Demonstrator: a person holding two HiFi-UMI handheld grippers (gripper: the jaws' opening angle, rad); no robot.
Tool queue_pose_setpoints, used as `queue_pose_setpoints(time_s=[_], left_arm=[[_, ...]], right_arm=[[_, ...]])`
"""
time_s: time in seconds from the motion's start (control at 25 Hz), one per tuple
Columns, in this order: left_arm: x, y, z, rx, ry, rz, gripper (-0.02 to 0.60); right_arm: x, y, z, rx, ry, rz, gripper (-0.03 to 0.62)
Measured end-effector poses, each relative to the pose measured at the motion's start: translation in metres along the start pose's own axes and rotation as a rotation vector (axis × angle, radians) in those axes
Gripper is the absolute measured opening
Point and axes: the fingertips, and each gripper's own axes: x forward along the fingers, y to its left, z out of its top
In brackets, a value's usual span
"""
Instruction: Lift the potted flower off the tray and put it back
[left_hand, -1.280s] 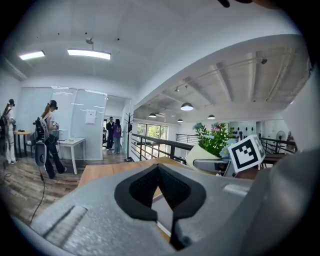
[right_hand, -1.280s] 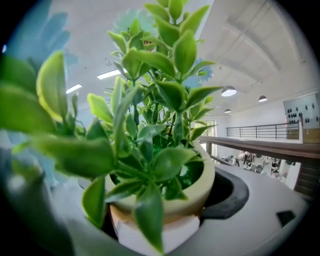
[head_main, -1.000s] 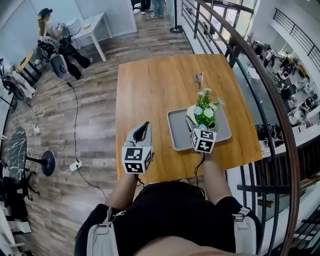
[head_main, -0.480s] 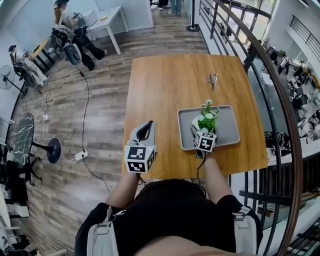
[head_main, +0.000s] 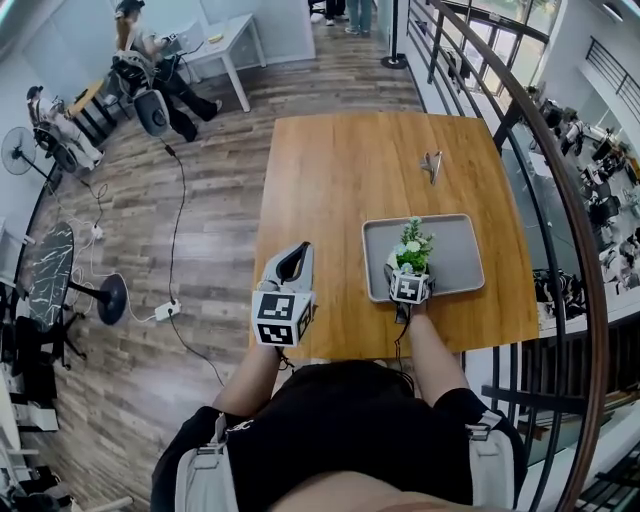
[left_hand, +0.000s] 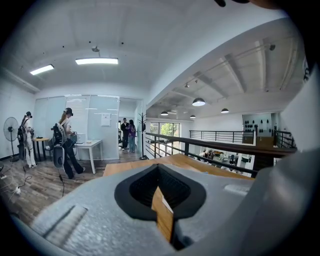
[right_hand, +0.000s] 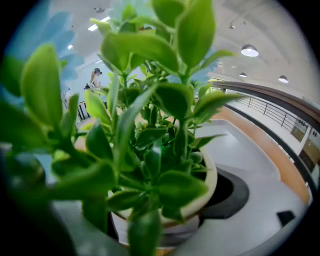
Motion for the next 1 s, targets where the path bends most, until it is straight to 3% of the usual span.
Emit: queue_pose_setpoints(time_s=[0.2,0.56,0.8,1.0], left_arm=[[0.0,-0.004,-0.002,0.007,0.005,-0.011,0.012],[0.008,-0.011,0.0,0.008,-0.003,-0.068,0.012],[0.025,-0.031,0.002,-0.002,-0.006,-0.14,0.012],[0.039,-0.055,0.003,-0.004,-0.014,-0.212,0.012]], right_arm=[[0.001,0.002,-0.006,-0.02,0.018,0.004,0.537],[-0.028,-0.004,0.008,0.066,-0.149,-0.016,0.541],[-0.085,-0.01,0.035,0.088,-0.291,0.009,0.537],[-0.16,-0.031,0.075,0.13,-0.502,-0.034,0.534]])
